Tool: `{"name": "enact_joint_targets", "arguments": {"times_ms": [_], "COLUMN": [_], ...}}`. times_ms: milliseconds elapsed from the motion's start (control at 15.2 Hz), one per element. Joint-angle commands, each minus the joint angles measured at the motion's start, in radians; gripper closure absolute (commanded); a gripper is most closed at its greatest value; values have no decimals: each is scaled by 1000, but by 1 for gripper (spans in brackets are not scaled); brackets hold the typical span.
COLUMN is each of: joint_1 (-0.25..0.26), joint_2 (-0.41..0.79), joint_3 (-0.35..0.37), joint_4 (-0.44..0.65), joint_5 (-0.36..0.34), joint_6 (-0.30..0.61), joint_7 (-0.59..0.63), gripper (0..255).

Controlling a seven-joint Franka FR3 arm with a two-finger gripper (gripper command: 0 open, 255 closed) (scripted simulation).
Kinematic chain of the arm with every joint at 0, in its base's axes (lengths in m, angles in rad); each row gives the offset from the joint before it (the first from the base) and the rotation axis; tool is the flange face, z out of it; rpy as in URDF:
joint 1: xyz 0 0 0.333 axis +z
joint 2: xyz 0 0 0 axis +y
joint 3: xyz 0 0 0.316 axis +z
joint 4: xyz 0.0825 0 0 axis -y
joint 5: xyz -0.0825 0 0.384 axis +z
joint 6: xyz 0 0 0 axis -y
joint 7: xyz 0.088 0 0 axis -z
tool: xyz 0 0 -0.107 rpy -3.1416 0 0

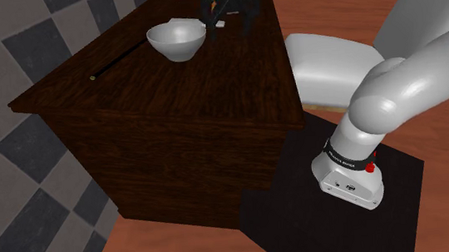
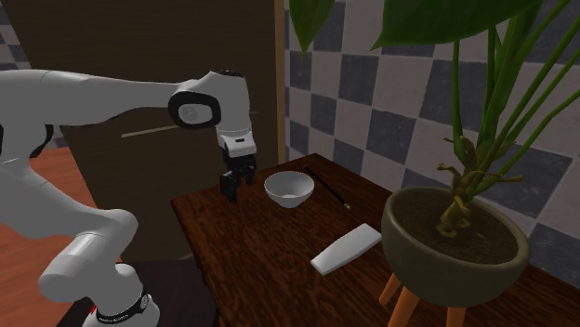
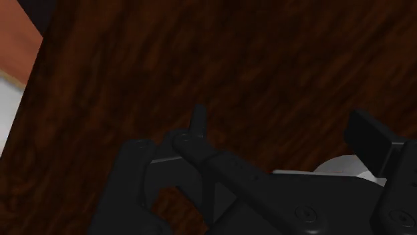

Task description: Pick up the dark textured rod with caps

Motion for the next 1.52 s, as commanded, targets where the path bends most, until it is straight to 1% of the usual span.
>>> {"name": "enact_joint_targets", "arguments": {"times_ms": [0,198,396,594,792,990,1122,1320,1452], "joint_1": [-17,-46,-74,-91,-86,-45,1,90,169], "joint_2": [63,172,296,436,590,755,867,1043,1179], "joint_3": [54,133,205,269,314,329,321,288,251], "joint_4": [49,140,248,374,521,693,827,1068,1284], "joint_5": [-3,-30,-84,-165,-269,-382,-453,-549,-608], "joint_6": [25,53,69,66,39,-16,-67,-166,-255], "joint_7": [106,261,424,593,762,919,1008,1111,1154], "gripper": [0,0,0,0,0,0,0,0,0]}}
